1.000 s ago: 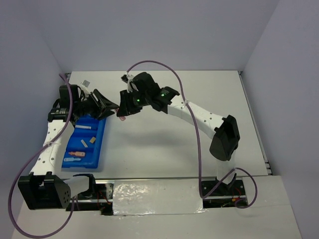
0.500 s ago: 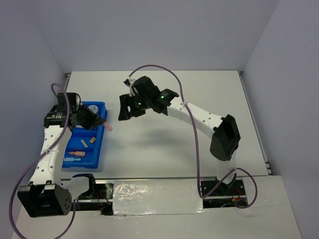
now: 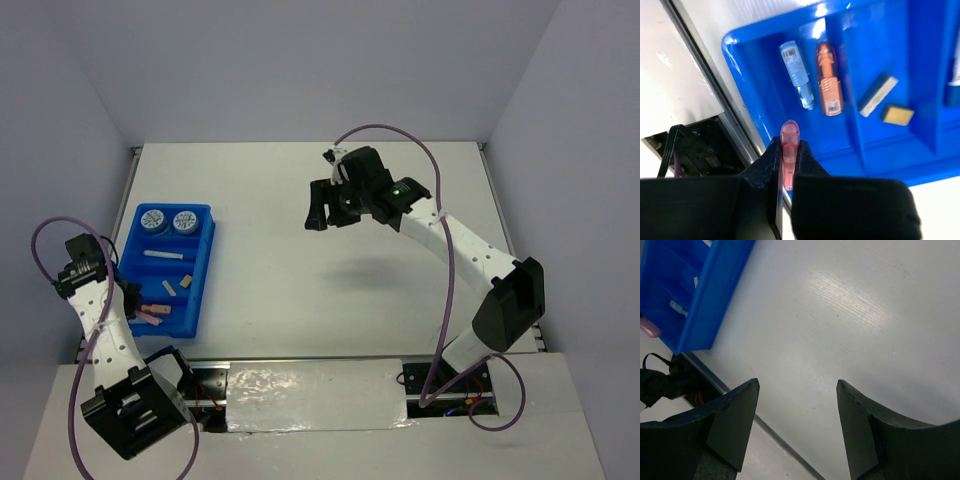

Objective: Sort the stationery into containers
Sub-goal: Place the stationery in the storage box, then reset both arms

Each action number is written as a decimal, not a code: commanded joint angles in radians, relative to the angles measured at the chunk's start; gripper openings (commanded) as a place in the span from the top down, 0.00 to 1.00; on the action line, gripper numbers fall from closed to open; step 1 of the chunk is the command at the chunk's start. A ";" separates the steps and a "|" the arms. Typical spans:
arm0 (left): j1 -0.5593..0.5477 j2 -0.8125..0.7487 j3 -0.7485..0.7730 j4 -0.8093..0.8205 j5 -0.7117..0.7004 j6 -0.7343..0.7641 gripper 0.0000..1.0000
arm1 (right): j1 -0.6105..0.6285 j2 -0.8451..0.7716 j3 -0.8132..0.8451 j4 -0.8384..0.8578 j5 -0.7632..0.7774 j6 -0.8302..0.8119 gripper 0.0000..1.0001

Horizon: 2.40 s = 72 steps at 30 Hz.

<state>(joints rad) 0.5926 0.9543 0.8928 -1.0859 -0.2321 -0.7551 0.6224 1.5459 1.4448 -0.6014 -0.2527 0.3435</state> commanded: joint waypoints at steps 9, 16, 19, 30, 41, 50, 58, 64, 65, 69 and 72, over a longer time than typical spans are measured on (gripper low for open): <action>0.026 -0.071 -0.074 0.061 0.053 0.025 0.14 | 0.010 0.000 0.086 -0.073 -0.039 -0.049 0.29; 0.018 -0.066 0.007 0.102 0.193 0.114 0.05 | 0.005 -0.076 0.088 -0.095 -0.013 -0.060 0.29; -0.074 -0.063 0.035 0.219 0.377 0.203 0.01 | 0.003 -0.128 0.077 -0.100 0.026 -0.064 0.26; -0.859 0.172 0.673 0.167 0.036 0.218 0.01 | 0.002 -0.404 0.141 -0.320 0.315 0.014 0.00; -1.424 -0.072 0.620 -0.060 -0.420 -0.102 0.01 | 0.002 -0.765 0.237 -0.663 0.647 -0.005 0.00; -1.424 -0.252 0.581 -0.158 -0.438 -0.003 0.01 | 0.002 -1.032 0.097 -0.770 0.685 0.063 0.00; -1.426 -0.288 0.580 -0.200 -0.447 0.040 0.01 | 0.000 -1.060 0.046 -0.795 0.693 0.111 0.00; -1.424 -0.289 0.586 -0.164 -0.461 0.086 0.01 | 0.002 -1.054 0.043 -0.765 0.701 0.103 0.00; -1.426 -0.292 0.586 -0.157 -0.461 0.095 0.01 | 0.002 -1.054 0.042 -0.761 0.702 0.106 0.00; -1.424 -0.299 0.580 -0.118 -0.454 0.138 0.01 | 0.002 -1.049 0.032 -0.735 0.702 0.104 0.00; -1.424 -0.302 0.571 -0.098 -0.458 0.154 0.01 | 0.002 -1.043 0.028 -0.716 0.701 0.100 0.00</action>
<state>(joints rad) -0.8276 0.6647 1.4612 -1.2461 -0.6689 -0.6510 0.6239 0.4919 1.4796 -1.3464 0.4290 0.4377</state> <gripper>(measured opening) 0.993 0.997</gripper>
